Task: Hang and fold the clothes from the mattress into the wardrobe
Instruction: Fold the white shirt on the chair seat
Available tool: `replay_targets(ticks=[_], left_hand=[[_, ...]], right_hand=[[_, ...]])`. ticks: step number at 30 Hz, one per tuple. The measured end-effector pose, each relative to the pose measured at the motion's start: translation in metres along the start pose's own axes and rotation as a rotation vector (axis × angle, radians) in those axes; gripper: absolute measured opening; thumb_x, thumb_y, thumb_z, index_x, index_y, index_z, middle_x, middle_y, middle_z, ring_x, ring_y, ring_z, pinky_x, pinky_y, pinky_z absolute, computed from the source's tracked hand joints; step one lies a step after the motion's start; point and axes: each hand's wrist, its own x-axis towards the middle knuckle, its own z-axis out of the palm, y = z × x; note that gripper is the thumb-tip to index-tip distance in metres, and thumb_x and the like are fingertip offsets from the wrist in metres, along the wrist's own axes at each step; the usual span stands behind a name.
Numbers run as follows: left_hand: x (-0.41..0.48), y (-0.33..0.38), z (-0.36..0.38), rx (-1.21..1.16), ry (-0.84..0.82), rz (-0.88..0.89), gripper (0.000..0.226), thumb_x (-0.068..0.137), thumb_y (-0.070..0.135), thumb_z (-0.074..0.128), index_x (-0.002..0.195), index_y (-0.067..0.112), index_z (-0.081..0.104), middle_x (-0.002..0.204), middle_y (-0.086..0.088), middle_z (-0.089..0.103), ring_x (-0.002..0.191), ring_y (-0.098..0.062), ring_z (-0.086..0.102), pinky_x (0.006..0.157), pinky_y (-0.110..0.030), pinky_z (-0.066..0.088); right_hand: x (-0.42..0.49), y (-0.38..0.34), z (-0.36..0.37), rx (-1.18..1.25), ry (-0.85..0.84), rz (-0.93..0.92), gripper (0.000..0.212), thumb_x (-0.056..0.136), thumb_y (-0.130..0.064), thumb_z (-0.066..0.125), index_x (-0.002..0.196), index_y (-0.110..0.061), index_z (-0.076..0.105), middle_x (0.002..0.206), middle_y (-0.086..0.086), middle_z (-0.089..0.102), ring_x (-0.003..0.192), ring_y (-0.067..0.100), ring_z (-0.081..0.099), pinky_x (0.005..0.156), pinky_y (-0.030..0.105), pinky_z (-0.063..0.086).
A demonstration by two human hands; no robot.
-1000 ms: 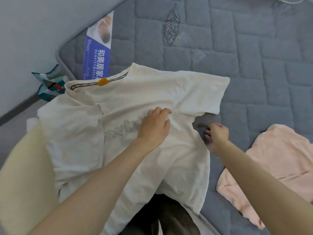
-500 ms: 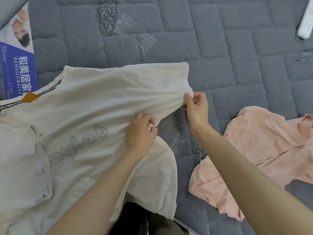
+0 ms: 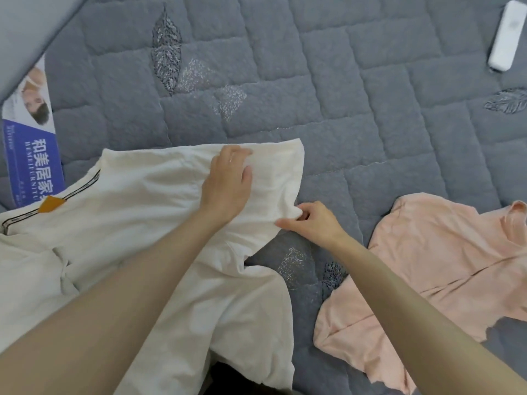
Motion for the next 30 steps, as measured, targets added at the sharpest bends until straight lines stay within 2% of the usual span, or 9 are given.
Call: replay_targets(ticks=[3,7,10,12,16,21,25,28,30], left_hand=[[0.035,0.011,0.011,-0.028,-0.199,0.040,0.051,0.095,0.023,0.051,0.144,0.017,0.035,0.146,-0.003,0.030,0.133,-0.021,0.035,0.106,-0.034,0.033],[0.055,0.033,0.026,-0.229,-0.283,-0.068,0.059,0.091,0.023,0.061,0.143,0.016,0.035,0.132,-0.006,0.038,0.119,-0.016,0.043,0.096,-0.025,0.032],[0.056,0.034,0.026,-0.266,-0.260,0.003,0.008,0.091,0.017,0.058,0.087,0.025,0.059,0.090,-0.004,0.054,0.097,-0.027,0.054,0.069,-0.029,0.032],[0.055,0.028,0.019,-0.273,-0.175,0.027,0.032,0.092,0.012,0.053,0.064,0.026,0.043,0.073,-0.004,0.044,0.082,-0.028,0.047,0.063,-0.029,0.022],[0.045,0.011,-0.013,-0.422,-0.054,-0.008,0.017,0.092,0.005,0.048,0.078,0.010,0.056,0.073,-0.004,0.048,0.065,-0.018,0.042,0.059,-0.025,0.033],[0.007,-0.033,-0.066,-0.476,0.119,-0.234,0.033,0.078,-0.009,0.044,0.081,0.014,0.067,0.075,0.003,0.053,0.061,-0.004,0.048,0.053,-0.013,0.035],[-0.032,-0.082,-0.103,-0.593,0.169,-0.459,0.036,0.082,-0.012,0.043,0.080,0.017,0.063,0.073,0.002,0.060,0.058,-0.001,0.056,0.065,-0.024,0.048],[-0.063,-0.120,-0.122,-0.706,0.226,-0.528,0.038,0.087,-0.015,0.042,0.098,0.012,0.065,0.089,-0.003,0.063,0.070,-0.005,0.058,0.058,-0.010,0.051],[-0.084,-0.149,-0.130,-0.805,0.270,-0.600,0.035,0.091,-0.010,0.041,0.110,0.008,0.064,0.105,-0.005,0.062,0.077,-0.007,0.060,0.063,-0.011,0.053]], right_hand=[[-0.003,0.006,0.006,0.267,0.078,-0.039,0.027,0.082,-0.025,0.074,0.071,-0.014,0.052,0.078,0.001,0.054,0.072,0.011,0.047,0.065,0.021,0.038],[-0.006,0.010,0.002,0.544,-0.005,0.034,0.015,0.091,-0.019,0.063,0.098,-0.008,0.056,0.092,0.006,0.057,0.086,0.013,0.056,0.078,0.027,0.047],[-0.004,0.010,0.002,0.572,-0.003,0.101,0.021,0.089,-0.016,0.066,0.094,-0.010,0.046,0.091,0.009,0.058,0.080,0.013,0.060,0.086,0.032,0.052],[-0.003,0.007,0.000,0.593,-0.006,0.139,0.028,0.086,-0.011,0.069,0.103,-0.012,0.047,0.089,0.006,0.063,0.069,0.006,0.060,0.078,0.025,0.054],[-0.012,-0.010,-0.002,0.494,-0.055,0.066,0.023,0.086,-0.002,0.063,0.107,-0.013,0.061,0.085,-0.003,0.066,0.063,0.004,0.057,0.063,0.015,0.049],[-0.026,-0.064,0.011,0.479,-0.300,-0.082,0.020,0.072,-0.005,0.067,0.089,-0.016,0.065,0.082,0.000,0.065,0.078,0.014,0.059,0.076,0.027,0.048],[-0.043,-0.108,0.050,0.185,-0.598,-0.151,0.015,0.079,-0.001,0.069,0.087,-0.010,0.061,0.072,-0.004,0.064,0.070,0.011,0.059,0.071,0.019,0.047],[-0.061,-0.125,0.106,-0.070,-0.586,-0.261,0.028,0.078,-0.006,0.073,0.075,-0.023,0.052,0.063,-0.011,0.050,0.052,0.000,0.047,0.056,0.012,0.038],[-0.072,-0.127,0.142,-0.257,-0.599,-0.356,0.020,0.079,-0.009,0.072,0.086,-0.022,0.058,0.071,-0.010,0.051,0.059,0.000,0.047,0.062,0.013,0.040]])
